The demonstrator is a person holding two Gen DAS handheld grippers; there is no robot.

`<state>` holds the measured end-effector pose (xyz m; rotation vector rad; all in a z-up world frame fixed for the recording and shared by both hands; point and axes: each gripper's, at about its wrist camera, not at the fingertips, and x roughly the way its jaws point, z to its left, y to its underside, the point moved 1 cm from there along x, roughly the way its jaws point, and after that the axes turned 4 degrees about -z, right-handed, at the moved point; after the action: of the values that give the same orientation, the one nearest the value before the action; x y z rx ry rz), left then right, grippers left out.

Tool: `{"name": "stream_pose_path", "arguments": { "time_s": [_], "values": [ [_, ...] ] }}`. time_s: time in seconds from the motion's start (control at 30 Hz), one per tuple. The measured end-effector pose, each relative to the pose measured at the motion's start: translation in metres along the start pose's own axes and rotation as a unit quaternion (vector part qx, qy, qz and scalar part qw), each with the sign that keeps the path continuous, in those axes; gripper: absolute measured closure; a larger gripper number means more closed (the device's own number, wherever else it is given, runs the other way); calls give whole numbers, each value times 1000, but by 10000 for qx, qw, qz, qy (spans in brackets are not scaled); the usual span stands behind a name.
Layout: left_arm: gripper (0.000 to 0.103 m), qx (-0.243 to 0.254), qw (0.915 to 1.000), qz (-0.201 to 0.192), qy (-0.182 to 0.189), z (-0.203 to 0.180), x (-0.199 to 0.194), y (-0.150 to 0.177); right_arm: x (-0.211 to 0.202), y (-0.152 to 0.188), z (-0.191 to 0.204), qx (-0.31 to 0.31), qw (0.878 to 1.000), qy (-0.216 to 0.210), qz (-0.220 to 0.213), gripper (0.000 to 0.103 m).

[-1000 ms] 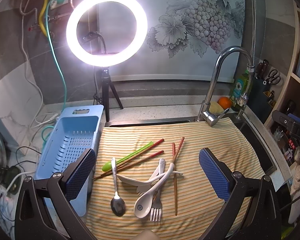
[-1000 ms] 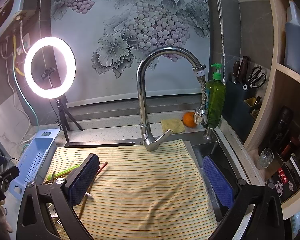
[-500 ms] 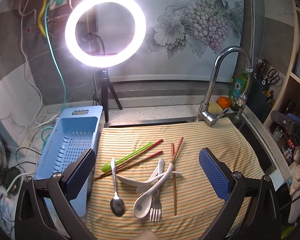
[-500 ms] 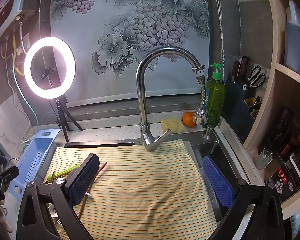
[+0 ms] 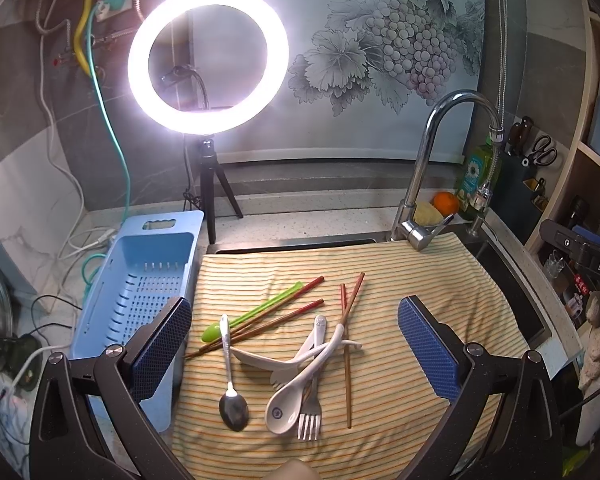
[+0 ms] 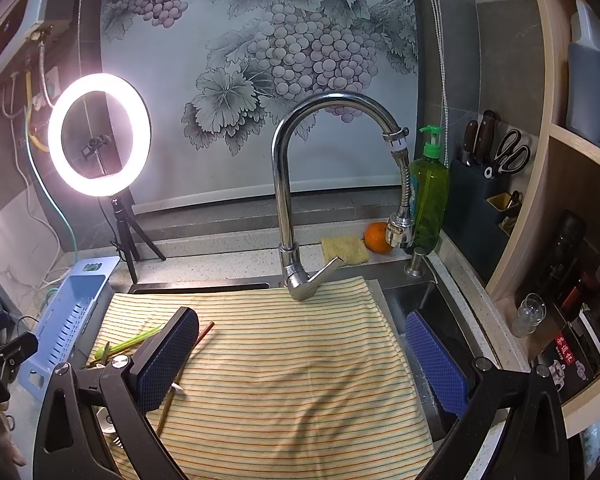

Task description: Organize utensils

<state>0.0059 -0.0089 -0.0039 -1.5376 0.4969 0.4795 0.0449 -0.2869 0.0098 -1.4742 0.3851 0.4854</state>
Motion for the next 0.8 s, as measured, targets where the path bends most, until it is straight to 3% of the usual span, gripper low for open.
{"name": "stream_pose_path", "arguments": {
  "time_s": [0.8],
  "values": [
    [1,-9,10000,0,11,-2,-2,1,-4,2,-1,10,10000,8,9,1]
  ]
}}
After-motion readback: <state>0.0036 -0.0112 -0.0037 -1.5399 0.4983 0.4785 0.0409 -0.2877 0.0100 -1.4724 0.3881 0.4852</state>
